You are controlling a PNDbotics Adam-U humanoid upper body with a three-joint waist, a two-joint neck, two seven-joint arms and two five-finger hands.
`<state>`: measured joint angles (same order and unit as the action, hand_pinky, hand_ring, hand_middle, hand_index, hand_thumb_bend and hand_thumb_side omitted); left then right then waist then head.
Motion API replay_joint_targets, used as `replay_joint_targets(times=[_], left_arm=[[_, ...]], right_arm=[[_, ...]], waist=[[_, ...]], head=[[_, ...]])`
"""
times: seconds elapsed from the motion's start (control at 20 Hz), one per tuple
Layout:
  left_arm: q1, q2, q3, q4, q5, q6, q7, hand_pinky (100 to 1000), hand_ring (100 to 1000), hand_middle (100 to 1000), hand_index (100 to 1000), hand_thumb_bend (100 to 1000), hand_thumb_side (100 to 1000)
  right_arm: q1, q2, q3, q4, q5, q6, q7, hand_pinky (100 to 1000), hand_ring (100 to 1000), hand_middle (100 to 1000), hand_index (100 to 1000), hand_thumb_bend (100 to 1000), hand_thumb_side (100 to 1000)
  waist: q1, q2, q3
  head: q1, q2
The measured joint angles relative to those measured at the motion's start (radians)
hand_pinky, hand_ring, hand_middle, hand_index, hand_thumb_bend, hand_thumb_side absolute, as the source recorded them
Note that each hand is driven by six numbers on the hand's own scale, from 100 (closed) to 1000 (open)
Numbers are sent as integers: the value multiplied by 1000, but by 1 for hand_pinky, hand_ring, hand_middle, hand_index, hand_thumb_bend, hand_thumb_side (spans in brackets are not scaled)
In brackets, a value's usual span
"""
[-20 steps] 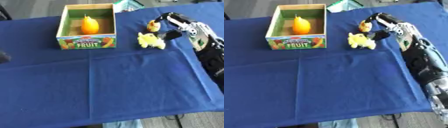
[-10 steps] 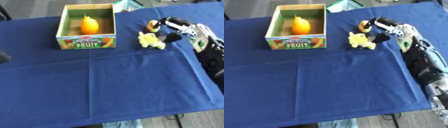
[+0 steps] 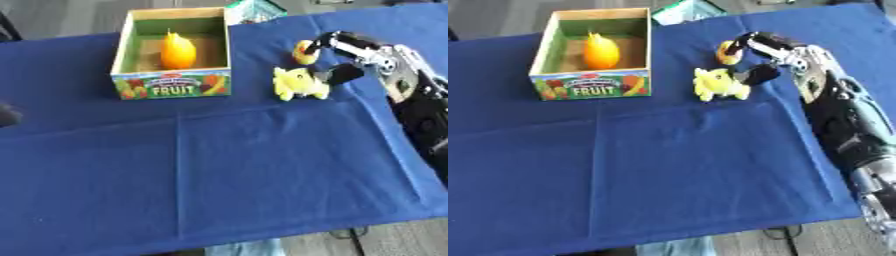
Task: Pick up objects on the table and place them in the box.
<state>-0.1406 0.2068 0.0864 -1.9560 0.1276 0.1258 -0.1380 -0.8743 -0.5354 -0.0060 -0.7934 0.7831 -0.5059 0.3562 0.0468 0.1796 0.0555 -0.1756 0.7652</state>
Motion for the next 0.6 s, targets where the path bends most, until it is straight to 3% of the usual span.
replay_joint_targets(times=[0.6], left_arm=[[1, 4, 3, 0, 0, 0, 0, 745, 624, 545, 748, 100, 520]], right_arm=[[9, -33, 8, -91, -132, -13, 90, 904, 880, 751, 829, 545, 346]], waist=[[-6, -1, -5]], head=[[6, 0]])
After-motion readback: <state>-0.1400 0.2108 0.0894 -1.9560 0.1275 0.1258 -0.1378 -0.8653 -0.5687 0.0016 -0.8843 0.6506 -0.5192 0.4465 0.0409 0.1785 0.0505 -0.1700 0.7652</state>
